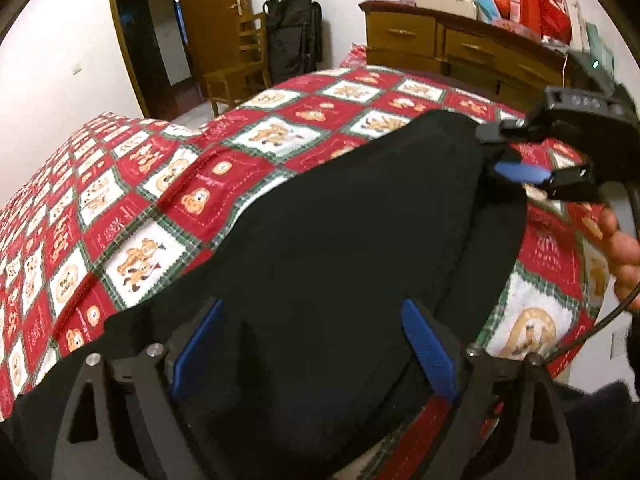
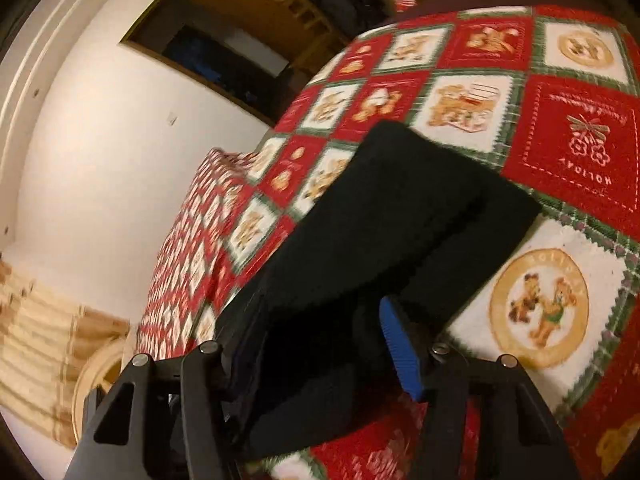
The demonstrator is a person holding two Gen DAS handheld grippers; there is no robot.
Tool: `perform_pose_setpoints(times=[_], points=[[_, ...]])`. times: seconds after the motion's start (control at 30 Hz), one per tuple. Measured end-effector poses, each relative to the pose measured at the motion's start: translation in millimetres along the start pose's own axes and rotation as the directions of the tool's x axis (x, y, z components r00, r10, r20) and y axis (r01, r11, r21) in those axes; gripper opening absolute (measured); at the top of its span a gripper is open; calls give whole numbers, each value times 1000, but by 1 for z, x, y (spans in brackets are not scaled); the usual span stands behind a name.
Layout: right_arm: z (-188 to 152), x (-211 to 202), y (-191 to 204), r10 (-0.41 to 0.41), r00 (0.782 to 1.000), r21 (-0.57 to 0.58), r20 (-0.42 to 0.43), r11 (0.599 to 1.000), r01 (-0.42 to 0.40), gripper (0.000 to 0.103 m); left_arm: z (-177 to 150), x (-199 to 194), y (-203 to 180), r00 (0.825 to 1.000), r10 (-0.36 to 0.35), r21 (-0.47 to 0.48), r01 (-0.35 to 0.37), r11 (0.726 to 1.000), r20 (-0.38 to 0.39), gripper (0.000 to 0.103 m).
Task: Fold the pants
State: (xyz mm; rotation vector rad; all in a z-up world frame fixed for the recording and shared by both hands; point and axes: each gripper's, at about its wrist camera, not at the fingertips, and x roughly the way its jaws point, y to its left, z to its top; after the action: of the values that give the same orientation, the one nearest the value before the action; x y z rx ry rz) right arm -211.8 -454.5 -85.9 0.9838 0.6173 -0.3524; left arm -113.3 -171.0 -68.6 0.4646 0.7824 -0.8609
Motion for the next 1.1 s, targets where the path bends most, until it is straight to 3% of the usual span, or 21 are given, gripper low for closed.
perform_pose_setpoints(times=[0.13, 0.17, 0.2, 0.27, 0.5, 0.63, 0.77, 0.93, 1.03, 1.1], points=[[15, 5, -16, 50, 997, 105, 62, 993, -56, 57, 1, 1, 1, 1000, -14, -13, 14, 1000, -7, 92], [18, 7, -15, 45, 997, 102, 59, 993, -51, 48, 1, 1, 2, 1000, -20, -20, 20, 1000, -9, 92], [20, 11, -14, 37, 998, 88, 51, 995, -42, 28, 1, 2, 4, 999, -32, -35, 31, 999, -13, 92], [22, 15, -7, 33, 999, 52, 28, 998, -34, 3, 1, 4, 6, 999, -47, -56, 46, 997, -19, 92], [39, -30, 53, 70, 993, -180, 92, 982, -53, 3, 0, 6, 9, 996, -82, -87, 80, 993, -29, 92], [40, -59, 46, 78, 995, -204, 61, 977, -65, 3, -1, 5, 10, 992, -123, -97, 119, 988, -39, 92], [30, -58, 7, -9, 1000, -184, -1, 983, 8, 3, -2, 2, 8, 982, -180, -80, 176, 981, -54, 91], [19, -37, -31, -135, 986, -158, -97, 980, 119, 4, 5, -16, 1, 965, -259, -22, 259, 966, -35, 91], [26, -46, -32, -209, 975, -165, -70, 967, 195, 5, 13, -23, -1, 971, -239, 7, 239, 971, -10, 91], [37, -63, -29, -230, 973, -179, -2, 958, 226, 5, 18, -21, 1, 974, -228, -7, 228, 974, -2, 91]])
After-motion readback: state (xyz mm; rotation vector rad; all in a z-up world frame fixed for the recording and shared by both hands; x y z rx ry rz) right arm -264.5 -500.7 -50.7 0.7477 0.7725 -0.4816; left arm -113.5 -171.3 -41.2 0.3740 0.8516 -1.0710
